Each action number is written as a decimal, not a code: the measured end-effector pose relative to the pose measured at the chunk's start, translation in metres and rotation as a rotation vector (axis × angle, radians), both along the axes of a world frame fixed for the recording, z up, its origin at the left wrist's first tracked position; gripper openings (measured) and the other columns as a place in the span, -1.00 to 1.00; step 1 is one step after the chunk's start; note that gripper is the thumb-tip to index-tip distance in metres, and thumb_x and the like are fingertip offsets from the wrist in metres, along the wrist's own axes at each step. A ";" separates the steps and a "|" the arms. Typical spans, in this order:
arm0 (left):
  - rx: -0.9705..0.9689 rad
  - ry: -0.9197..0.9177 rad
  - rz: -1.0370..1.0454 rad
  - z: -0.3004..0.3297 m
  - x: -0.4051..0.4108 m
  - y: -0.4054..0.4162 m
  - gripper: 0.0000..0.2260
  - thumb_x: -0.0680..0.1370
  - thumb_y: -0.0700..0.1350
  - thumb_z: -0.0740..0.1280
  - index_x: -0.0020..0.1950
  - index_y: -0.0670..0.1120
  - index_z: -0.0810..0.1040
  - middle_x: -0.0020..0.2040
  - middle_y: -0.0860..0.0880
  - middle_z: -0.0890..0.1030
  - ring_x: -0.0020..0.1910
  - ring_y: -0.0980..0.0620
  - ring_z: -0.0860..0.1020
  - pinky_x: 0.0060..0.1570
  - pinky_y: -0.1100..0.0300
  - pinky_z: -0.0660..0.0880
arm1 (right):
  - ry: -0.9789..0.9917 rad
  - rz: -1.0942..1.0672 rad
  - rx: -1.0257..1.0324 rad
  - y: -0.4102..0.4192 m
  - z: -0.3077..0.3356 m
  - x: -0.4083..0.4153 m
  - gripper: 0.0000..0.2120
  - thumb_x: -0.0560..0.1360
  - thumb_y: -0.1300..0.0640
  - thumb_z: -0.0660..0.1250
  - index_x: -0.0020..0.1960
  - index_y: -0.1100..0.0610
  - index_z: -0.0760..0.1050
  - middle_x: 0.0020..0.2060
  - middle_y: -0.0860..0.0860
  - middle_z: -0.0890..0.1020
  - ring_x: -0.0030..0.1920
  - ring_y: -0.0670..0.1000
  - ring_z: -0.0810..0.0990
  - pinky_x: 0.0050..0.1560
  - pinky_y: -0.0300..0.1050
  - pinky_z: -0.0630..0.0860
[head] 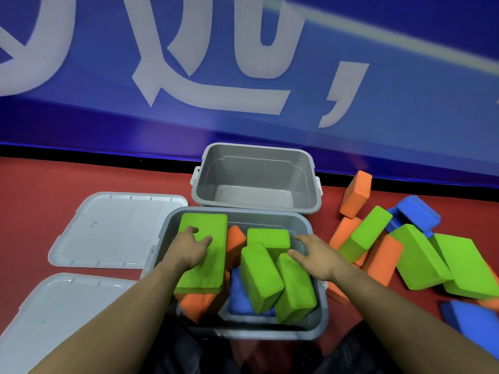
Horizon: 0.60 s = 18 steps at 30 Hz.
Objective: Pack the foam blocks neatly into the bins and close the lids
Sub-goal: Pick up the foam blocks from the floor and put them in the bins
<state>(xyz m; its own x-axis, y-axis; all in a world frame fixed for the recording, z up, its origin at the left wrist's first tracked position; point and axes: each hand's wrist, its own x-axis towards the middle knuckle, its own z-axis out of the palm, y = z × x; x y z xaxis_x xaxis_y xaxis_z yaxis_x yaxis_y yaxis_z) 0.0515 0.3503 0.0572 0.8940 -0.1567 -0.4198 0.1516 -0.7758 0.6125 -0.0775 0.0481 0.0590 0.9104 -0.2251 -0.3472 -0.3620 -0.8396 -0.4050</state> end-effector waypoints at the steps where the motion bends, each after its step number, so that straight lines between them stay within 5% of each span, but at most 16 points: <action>1: -0.029 -0.050 -0.063 0.006 -0.007 -0.012 -0.42 0.63 0.09 0.34 0.55 -0.17 0.34 0.48 -0.23 0.44 0.42 -0.18 0.46 0.38 0.04 0.37 | -0.005 0.005 -0.015 -0.009 0.005 -0.005 -0.42 0.60 -0.18 0.27 0.54 0.03 0.30 0.43 0.13 0.44 0.42 0.12 0.43 0.44 -0.07 0.31; 7: -0.012 -0.269 -0.496 0.012 -0.040 -0.095 -0.46 0.61 0.17 0.34 0.52 -0.05 0.38 0.45 -0.07 0.47 0.43 -0.04 0.44 0.46 0.14 0.27 | 0.004 -0.099 -0.074 -0.068 0.018 -0.048 -0.33 0.58 -0.21 0.28 0.59 0.03 0.21 0.48 0.09 0.37 0.46 0.08 0.37 0.46 -0.08 0.28; 18: -0.093 -0.122 -0.648 -0.028 -0.080 -0.295 -0.37 0.58 0.21 0.34 0.57 -0.01 0.29 0.46 -0.05 0.47 0.46 -0.05 0.43 0.46 0.05 0.34 | 0.081 -0.538 0.121 -0.193 -0.044 -0.086 -0.08 0.38 -0.34 0.42 0.58 0.08 0.24 0.43 0.18 0.41 0.40 0.16 0.45 0.40 -0.03 0.38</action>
